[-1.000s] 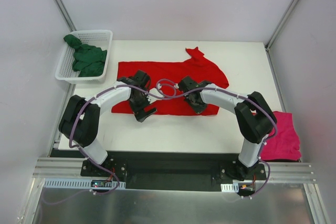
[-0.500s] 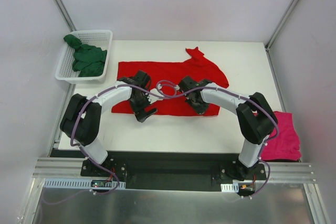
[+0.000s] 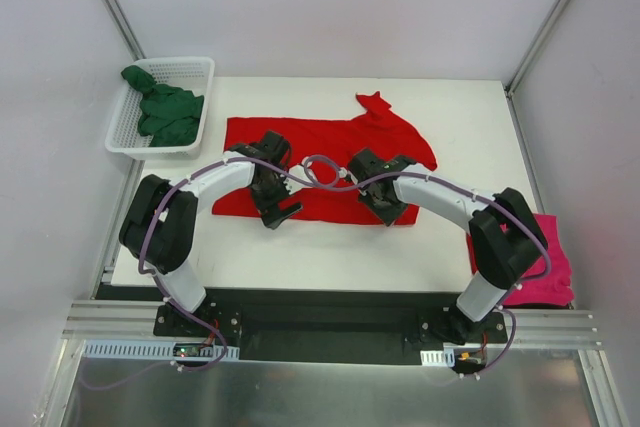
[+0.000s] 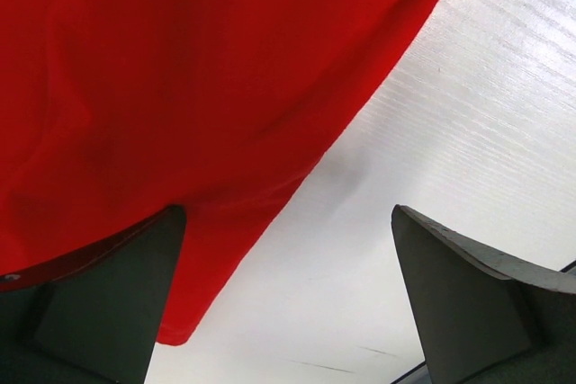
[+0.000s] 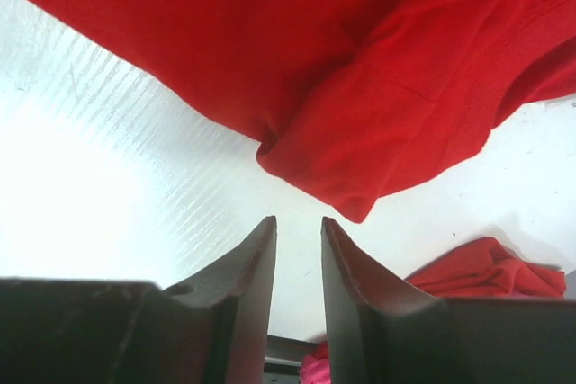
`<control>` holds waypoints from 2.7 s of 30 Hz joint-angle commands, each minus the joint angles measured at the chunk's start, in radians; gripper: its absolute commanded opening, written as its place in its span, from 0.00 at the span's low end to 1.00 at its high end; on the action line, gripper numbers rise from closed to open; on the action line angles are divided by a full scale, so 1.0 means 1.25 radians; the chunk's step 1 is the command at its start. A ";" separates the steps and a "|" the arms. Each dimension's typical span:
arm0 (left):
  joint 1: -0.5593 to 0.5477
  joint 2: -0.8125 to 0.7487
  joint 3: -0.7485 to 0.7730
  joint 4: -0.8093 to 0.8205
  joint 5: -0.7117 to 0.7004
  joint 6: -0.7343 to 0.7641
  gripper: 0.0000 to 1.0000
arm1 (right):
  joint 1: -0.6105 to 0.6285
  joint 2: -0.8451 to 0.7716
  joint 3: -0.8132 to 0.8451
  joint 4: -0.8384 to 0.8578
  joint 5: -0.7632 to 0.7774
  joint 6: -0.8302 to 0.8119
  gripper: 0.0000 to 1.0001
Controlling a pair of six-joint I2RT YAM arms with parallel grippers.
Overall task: Fold and stack the t-shirts
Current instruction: Fold the flattened tshirt in 1/3 of the way
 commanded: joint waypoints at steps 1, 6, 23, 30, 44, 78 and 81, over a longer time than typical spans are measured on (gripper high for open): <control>-0.004 -0.004 0.019 -0.005 0.018 0.004 0.99 | 0.007 -0.021 -0.015 -0.025 -0.021 -0.023 0.28; -0.004 -0.012 0.013 -0.005 0.008 0.019 0.99 | 0.007 -0.012 -0.009 -0.021 -0.049 -0.017 0.20; -0.004 -0.014 -0.013 -0.005 -0.019 0.049 0.99 | 0.014 0.085 0.038 0.050 -0.090 0.000 0.23; -0.004 -0.009 -0.009 -0.006 -0.022 0.045 0.99 | 0.016 0.113 0.064 0.057 -0.053 -0.003 0.25; -0.004 0.003 0.006 -0.007 -0.029 0.040 0.99 | 0.015 0.107 0.061 0.068 0.012 -0.029 0.13; -0.004 0.019 -0.002 -0.010 -0.057 0.041 0.99 | -0.054 -0.086 -0.042 0.056 -0.015 -0.034 0.28; -0.004 0.014 -0.012 -0.011 -0.060 0.042 0.99 | -0.050 -0.077 -0.023 0.057 -0.053 -0.033 0.28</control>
